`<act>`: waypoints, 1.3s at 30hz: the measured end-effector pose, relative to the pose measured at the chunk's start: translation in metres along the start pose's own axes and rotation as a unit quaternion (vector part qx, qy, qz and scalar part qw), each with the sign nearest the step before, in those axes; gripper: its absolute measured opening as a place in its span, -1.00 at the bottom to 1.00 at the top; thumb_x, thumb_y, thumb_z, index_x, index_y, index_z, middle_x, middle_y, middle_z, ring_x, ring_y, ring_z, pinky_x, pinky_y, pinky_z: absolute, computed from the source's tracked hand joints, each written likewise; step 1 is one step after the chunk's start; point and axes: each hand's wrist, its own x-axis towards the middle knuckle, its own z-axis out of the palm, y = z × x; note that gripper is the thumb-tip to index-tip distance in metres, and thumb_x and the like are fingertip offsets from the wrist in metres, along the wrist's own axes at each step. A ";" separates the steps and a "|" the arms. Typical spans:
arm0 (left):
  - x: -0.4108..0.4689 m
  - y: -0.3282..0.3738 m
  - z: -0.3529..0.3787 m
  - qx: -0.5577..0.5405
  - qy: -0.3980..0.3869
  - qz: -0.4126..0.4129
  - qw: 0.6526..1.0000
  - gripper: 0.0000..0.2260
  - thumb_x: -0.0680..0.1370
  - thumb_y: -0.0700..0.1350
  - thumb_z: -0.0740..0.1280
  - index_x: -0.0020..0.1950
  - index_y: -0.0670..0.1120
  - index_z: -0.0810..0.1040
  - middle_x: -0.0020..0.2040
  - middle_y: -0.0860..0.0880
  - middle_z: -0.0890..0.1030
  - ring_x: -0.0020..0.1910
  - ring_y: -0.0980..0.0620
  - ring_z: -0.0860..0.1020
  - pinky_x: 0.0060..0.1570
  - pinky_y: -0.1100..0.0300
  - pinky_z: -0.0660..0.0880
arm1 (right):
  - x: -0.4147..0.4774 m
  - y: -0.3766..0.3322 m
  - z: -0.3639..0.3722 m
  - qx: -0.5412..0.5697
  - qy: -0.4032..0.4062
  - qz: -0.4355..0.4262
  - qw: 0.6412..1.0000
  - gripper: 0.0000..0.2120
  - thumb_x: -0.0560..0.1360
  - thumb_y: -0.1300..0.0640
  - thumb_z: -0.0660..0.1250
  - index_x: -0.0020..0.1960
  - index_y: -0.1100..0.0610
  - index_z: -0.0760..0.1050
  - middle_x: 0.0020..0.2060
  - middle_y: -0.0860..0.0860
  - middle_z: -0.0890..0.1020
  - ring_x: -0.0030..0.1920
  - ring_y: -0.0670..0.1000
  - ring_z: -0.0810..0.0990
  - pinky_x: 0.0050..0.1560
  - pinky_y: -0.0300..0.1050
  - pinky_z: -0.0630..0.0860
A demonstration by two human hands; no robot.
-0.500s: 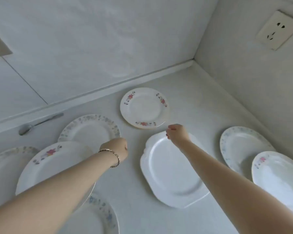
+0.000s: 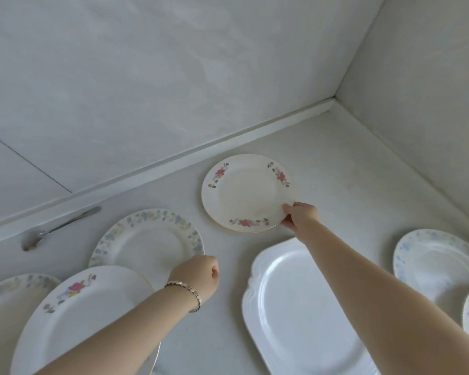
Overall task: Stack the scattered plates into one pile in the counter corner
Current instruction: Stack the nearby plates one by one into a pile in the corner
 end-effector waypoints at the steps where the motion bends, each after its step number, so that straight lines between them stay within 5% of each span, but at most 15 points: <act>1: -0.002 -0.002 -0.001 -0.004 0.003 -0.003 1.000 -0.71 0.53 -0.16 0.12 -0.38 0.07 0.25 -0.34 0.12 0.36 -0.15 0.02 0.43 -0.15 0.21 0.35 | -0.003 0.000 -0.004 0.023 -0.003 -0.008 1.000 -0.78 0.50 0.40 0.27 0.14 0.38 0.50 -0.17 0.18 0.59 -0.26 0.11 0.59 -0.16 -0.04 0.62; 3: -0.010 -0.007 -0.001 -0.025 0.007 -0.005 1.000 -0.71 0.53 -0.16 0.12 -0.39 0.08 0.26 -0.26 0.11 0.43 -0.14 0.02 0.43 -0.11 0.21 0.38 | -0.018 0.000 -0.017 0.065 -0.005 -0.014 0.998 -0.86 0.48 0.40 0.30 0.03 0.35 0.53 -0.21 0.16 0.60 -0.27 0.09 0.59 -0.06 -0.04 0.60; 7: -0.036 -0.013 0.007 -0.052 0.001 -0.023 0.998 -0.70 0.52 -0.13 0.14 -0.40 0.12 0.30 -0.15 0.10 0.51 -0.12 0.00 0.51 -0.05 0.20 0.45 | -0.060 0.018 -0.071 0.135 -0.021 -0.018 0.990 -0.87 0.48 0.44 0.26 -0.20 0.29 0.49 -0.42 0.08 0.67 -0.40 0.00 0.67 -0.39 -0.20 0.64; 13: -0.072 -0.016 0.016 -0.091 0.012 -0.044 0.995 -0.71 0.49 -0.17 0.15 -0.40 0.09 0.36 -0.15 0.06 0.63 -0.03 -0.05 0.62 -0.08 0.18 0.41 | -0.125 0.076 -0.164 0.166 -0.004 -0.016 0.986 -0.82 0.52 0.40 0.19 -0.11 0.22 0.53 -0.44 -0.02 0.70 -0.43 -0.12 0.67 -0.41 -0.31 0.60; 19: -0.100 -0.009 0.030 -0.123 0.017 -0.040 0.991 -0.73 0.47 -0.20 0.16 -0.41 0.03 0.41 -0.25 -0.01 0.62 -0.24 -0.08 0.56 -0.09 0.11 0.54 | -0.148 0.133 -0.200 0.187 0.035 0.014 0.982 -0.88 0.50 0.39 0.24 -0.06 0.26 0.52 -0.45 0.02 0.69 -0.46 -0.09 0.67 -0.46 -0.32 0.58; 22: -0.116 0.000 0.032 -0.143 0.024 -0.015 0.989 -0.74 0.51 -0.18 0.17 -0.37 0.03 0.43 -0.19 -0.03 0.66 -0.11 -0.09 0.65 -0.07 0.12 0.55 | -0.152 0.151 -0.199 0.189 0.052 0.020 0.980 -0.88 0.48 0.41 0.27 -0.02 0.28 0.52 -0.47 0.04 0.69 -0.47 -0.07 0.67 -0.45 -0.30 0.59; 26: -0.137 0.008 0.032 -0.151 0.030 0.009 0.988 -0.80 0.53 -0.17 0.18 -0.25 0.01 0.49 -0.34 0.12 0.58 -0.06 -0.04 0.66 -0.29 0.29 0.41 | -0.156 0.162 -0.190 0.195 0.065 0.017 0.979 -0.77 0.46 0.41 0.30 0.11 0.28 0.49 -0.22 0.13 0.63 -0.42 -0.03 0.67 -0.42 -0.29 0.61; 31: -0.149 0.008 0.031 -0.147 0.041 0.019 0.988 -0.84 0.54 -0.13 0.20 -0.20 0.01 0.52 -0.37 0.15 0.55 -0.06 -0.01 0.66 -0.30 0.35 0.37 | -0.160 0.168 -0.177 0.123 0.099 0.010 0.987 -0.90 0.47 0.39 0.30 -0.12 0.23 0.53 -0.30 0.10 0.51 -0.30 0.04 0.54 -0.49 -0.35 0.57; 33: -0.150 0.005 0.033 -0.152 0.044 0.012 0.987 -0.82 0.54 -0.13 0.21 -0.24 0.03 0.49 -0.38 0.16 0.55 -0.07 -0.01 0.66 -0.28 0.34 0.38 | -0.157 0.172 -0.174 0.000 0.135 -0.032 0.990 -0.90 0.47 0.34 0.29 -0.21 0.24 0.52 -0.32 0.14 0.55 -0.25 0.13 0.60 -0.45 -0.25 0.57; 36: -0.150 -0.001 0.037 -0.154 0.040 -0.005 0.987 -0.79 0.52 -0.17 0.21 -0.29 0.02 0.48 -0.40 0.16 0.55 -0.07 -0.03 0.67 -0.12 0.24 0.49 | -0.156 0.179 -0.168 -0.185 0.192 -0.073 0.961 -0.77 0.46 0.19 0.27 -0.36 0.19 0.42 -0.31 0.17 0.59 -0.18 0.22 0.59 -0.38 -0.13 0.34; 39: -0.150 -0.007 0.041 -0.156 0.025 -0.012 0.987 -0.75 0.51 -0.19 0.21 -0.34 0.04 0.46 -0.40 0.15 0.56 -0.08 -0.08 0.67 0.02 0.13 0.54 | -0.152 0.181 -0.165 -0.214 0.227 -0.072 0.947 -0.67 0.44 0.16 0.30 -0.45 0.14 0.31 -0.44 0.09 0.44 -0.27 0.15 0.42 -0.42 -0.14 0.24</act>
